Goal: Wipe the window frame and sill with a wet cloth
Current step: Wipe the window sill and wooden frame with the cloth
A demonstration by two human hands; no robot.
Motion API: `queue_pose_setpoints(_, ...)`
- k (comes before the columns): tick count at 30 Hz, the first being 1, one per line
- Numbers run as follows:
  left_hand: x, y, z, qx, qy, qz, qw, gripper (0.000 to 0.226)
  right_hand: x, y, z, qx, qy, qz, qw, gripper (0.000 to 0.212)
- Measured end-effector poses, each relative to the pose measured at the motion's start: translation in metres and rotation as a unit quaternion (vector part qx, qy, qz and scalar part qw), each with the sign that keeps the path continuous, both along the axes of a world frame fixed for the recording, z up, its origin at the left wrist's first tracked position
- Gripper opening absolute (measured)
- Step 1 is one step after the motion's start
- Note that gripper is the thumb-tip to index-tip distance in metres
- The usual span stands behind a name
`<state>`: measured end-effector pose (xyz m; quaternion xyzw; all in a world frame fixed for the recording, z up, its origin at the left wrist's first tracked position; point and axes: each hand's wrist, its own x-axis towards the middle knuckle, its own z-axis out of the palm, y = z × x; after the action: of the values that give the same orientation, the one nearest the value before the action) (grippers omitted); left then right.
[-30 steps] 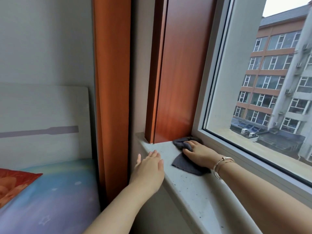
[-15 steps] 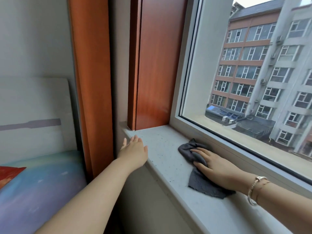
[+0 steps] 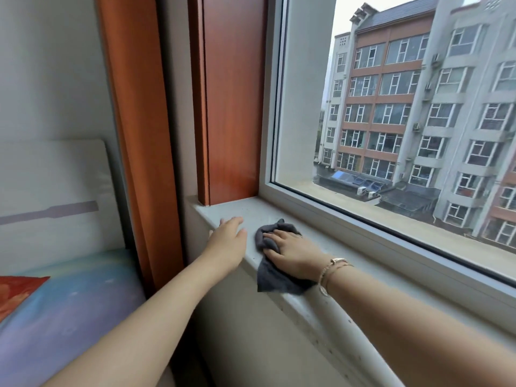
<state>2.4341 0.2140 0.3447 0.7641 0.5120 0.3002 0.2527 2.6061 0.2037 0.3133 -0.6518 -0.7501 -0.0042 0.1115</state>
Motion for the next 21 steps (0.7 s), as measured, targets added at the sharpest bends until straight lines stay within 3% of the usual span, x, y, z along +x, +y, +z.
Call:
queue_pose_setpoints(2, -0.020, 0.001, -0.010, -0.004, -0.010, 0.029, 1.000, 0.041, -0.022, 0.010, 0.001, 0.001, 0.001, 0.038, 0.999, 0.050)
queue_pose_setpoints(7, -0.044, 0.013, -0.021, 0.014, -0.051, 0.070, 0.996, 0.035, -0.046, 0.030, 0.007, -0.001, 0.010, 0.120, 0.993, 0.042)
queue_pose_setpoints(14, -0.042, 0.016, -0.020, 0.009, -0.059, 0.055, 0.997, 0.035, 0.011, 0.069, -0.001, -0.018, 0.033, -0.046, 0.998, 0.044)
queue_pose_setpoints(21, 0.018, -0.007, -0.006, -0.006, -0.094, -0.026, 0.995, 0.035, 0.063, -0.002, 0.005, -0.014, 0.052, -0.033, 0.998, 0.040)
